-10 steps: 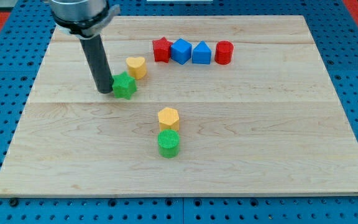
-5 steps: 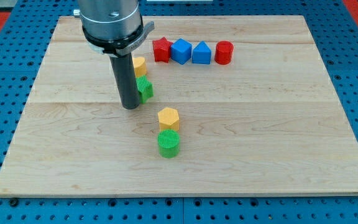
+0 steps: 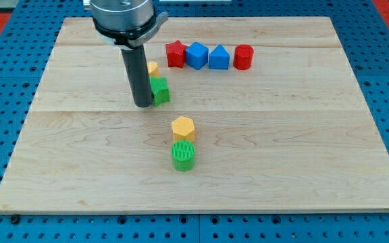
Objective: Move the yellow heart along with green star to the centre of the board
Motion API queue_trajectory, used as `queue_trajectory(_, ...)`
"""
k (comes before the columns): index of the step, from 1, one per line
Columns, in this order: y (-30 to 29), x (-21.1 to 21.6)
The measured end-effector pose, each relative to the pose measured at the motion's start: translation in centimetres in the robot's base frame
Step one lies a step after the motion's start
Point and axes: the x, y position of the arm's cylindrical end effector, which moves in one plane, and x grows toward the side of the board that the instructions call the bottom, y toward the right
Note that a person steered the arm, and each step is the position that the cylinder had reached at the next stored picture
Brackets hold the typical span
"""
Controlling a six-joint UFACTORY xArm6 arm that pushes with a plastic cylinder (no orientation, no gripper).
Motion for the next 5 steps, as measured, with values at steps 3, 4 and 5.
queue_trajectory(3, -2.8, 0.0)
queue_trajectory(4, -5.8, 0.0)
queue_trajectory(5, -6.5, -3.1)
